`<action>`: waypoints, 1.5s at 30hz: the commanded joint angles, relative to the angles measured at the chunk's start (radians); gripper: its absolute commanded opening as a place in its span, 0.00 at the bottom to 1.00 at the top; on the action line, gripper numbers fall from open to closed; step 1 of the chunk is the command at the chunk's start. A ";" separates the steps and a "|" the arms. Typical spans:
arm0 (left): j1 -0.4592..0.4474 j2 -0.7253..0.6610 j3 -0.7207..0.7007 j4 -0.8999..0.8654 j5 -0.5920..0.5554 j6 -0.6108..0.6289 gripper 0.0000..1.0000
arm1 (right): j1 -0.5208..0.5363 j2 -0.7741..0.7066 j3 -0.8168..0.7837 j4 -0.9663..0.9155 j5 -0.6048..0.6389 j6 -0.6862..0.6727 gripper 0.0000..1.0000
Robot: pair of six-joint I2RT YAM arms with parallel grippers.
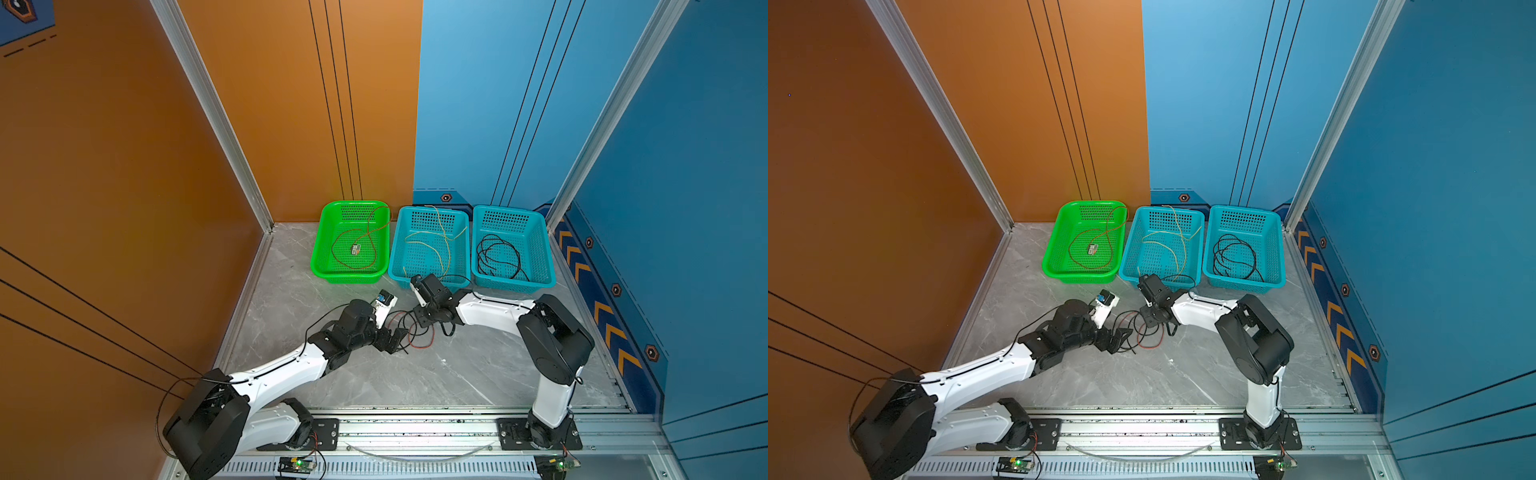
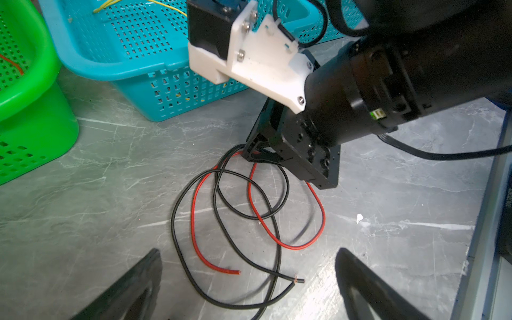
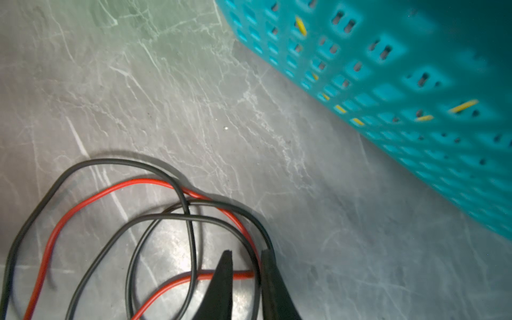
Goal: Untangle and sort cables by color
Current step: Untie the cable.
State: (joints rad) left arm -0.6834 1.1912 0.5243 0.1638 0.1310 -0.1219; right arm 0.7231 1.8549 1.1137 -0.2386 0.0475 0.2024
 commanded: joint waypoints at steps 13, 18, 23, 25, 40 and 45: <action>-0.010 0.050 0.064 -0.033 0.022 0.025 0.98 | 0.002 -0.104 -0.024 -0.177 -0.017 -0.043 0.01; -0.002 0.058 0.077 -0.026 0.021 0.037 0.98 | 0.019 -0.225 -0.028 -0.231 -0.034 -0.067 0.00; 0.005 0.061 0.086 -0.023 0.038 0.040 0.98 | 0.032 -0.343 -0.027 -0.278 -0.052 -0.071 0.00; 0.006 0.063 0.092 -0.024 0.045 0.046 0.98 | 0.032 -0.375 -0.018 -0.301 -0.068 -0.074 0.00; 0.025 0.167 0.147 0.041 0.103 0.053 0.97 | 0.043 -0.494 0.026 -0.359 -0.182 -0.088 0.00; 0.027 0.199 0.165 0.039 0.151 0.059 0.66 | 0.045 -0.497 0.026 -0.355 -0.193 -0.088 0.00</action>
State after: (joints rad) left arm -0.6647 1.3796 0.6582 0.1879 0.2260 -0.0643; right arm 0.7635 1.3796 1.1118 -0.5678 -0.1223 0.1268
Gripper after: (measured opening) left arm 0.684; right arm 0.048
